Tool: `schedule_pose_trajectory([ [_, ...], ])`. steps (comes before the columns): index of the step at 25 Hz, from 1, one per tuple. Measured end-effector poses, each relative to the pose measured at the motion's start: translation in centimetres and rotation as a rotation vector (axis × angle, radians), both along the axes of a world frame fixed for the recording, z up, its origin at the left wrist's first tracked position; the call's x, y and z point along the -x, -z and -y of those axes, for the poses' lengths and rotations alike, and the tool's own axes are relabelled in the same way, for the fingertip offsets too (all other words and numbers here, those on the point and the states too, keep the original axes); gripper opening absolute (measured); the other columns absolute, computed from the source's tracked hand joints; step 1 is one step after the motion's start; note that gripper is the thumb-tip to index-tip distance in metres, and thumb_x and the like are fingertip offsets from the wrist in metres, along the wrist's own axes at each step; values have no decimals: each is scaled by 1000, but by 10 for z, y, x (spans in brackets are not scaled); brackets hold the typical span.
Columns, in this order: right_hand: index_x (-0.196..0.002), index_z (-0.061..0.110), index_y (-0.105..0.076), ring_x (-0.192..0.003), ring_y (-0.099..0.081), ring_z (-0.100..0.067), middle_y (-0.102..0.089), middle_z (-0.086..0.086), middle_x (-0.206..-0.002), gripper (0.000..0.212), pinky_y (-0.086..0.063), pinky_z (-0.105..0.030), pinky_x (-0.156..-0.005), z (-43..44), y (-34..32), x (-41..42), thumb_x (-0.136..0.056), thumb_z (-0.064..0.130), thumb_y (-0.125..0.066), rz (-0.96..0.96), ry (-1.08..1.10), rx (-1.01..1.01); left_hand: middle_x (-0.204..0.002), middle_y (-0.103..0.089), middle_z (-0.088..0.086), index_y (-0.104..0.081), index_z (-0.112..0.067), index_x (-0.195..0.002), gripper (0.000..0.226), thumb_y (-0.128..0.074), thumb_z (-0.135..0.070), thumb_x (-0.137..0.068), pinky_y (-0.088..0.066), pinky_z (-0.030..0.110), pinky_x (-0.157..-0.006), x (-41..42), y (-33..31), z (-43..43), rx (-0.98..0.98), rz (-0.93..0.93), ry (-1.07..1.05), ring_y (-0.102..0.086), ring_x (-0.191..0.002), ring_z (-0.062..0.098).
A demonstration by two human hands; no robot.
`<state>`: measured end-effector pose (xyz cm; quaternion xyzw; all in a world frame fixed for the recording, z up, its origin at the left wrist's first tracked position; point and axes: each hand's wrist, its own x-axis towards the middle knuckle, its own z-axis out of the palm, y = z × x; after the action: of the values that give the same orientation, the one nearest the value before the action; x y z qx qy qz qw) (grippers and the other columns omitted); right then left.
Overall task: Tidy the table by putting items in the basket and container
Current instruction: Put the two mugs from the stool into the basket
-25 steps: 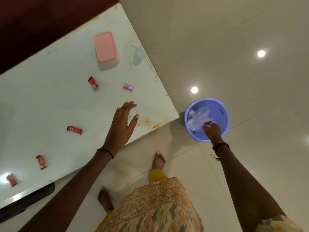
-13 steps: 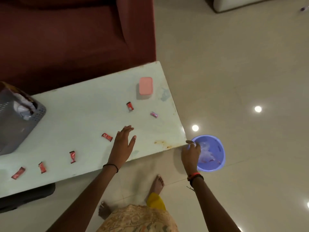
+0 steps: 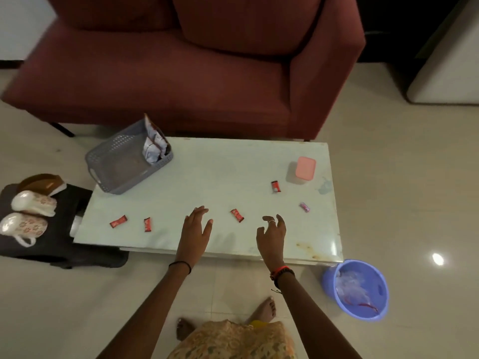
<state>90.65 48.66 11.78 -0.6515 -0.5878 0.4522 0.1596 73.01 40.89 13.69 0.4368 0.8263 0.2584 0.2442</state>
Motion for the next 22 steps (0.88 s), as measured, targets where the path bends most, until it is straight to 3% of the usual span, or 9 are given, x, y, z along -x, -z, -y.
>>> schedule_pose_trajectory([
  [2, -125, 9, -53, -124, -38, -13, -23, -11, -152, 36, -27, -11, -89, 11, -5, 34, -90, 2, -45, 13, -51, -29, -137, -50, 8, -48, -9, -127, 34, -48, -19, -95, -26, 31, -113, 28, -3, 24, -23, 9, -51, -43, -130, 24],
  [4, -124, 5, -53, -138, -29, -21, -27, -13, -150, 36, -28, -15, -94, 27, -7, 69, -89, 0, -45, 36, -111, -63, -138, -50, 7, -48, -9, -128, 34, -48, -19, -95, -27, 33, -113, 59, -5, 50, -36, 21, -98, -41, -132, 23],
  [6, -121, 3, -54, -142, -25, -25, -32, -14, -147, 34, -21, -8, -88, 49, -6, 111, -88, -3, -46, 40, -160, -88, -138, -49, 6, -48, -11, -128, 34, -48, -20, -95, -26, 29, -112, 96, -3, 83, -44, 32, -150, -40, -133, 21],
  [13, -125, 5, -52, -142, -23, -21, -33, -17, -146, 36, -24, -14, -93, 129, -3, 248, -90, 1, -44, 2, -263, -23, -139, -47, 4, -46, -16, -130, 37, -48, -24, -95, -35, 34, -112, 205, 2, 189, -56, 79, -239, -39, -132, 18],
  [16, -126, 4, -52, -140, -27, -23, -30, -16, -148, 36, -28, -21, -102, 164, -16, 308, -91, 1, -45, -43, -313, 12, -137, -49, 6, -48, -14, -128, 34, -49, -20, -94, -35, 33, -110, 247, 1, 224, -73, 95, -298, -42, -130, 19],
  [20, -126, 3, -51, -140, -29, -27, -35, -15, -146, 37, -26, -16, -101, 196, -23, 368, -89, 0, -46, -84, -424, 32, -135, -51, 10, -49, -10, -127, 34, -50, -18, -94, -36, 34, -107, 294, 4, 248, -58, 58, -414, -43, -129, 24],
  [22, -127, 3, -50, -138, -31, -27, -36, -15, -146, 38, -30, -25, -107, 202, -21, 390, -89, 1, -46, -73, -484, 39, -136, -51, 11, -48, -10, -128, 35, -51, -19, -93, -38, 40, -108, 311, 8, 254, -43, 41, -469, -43, -129, 26],
])
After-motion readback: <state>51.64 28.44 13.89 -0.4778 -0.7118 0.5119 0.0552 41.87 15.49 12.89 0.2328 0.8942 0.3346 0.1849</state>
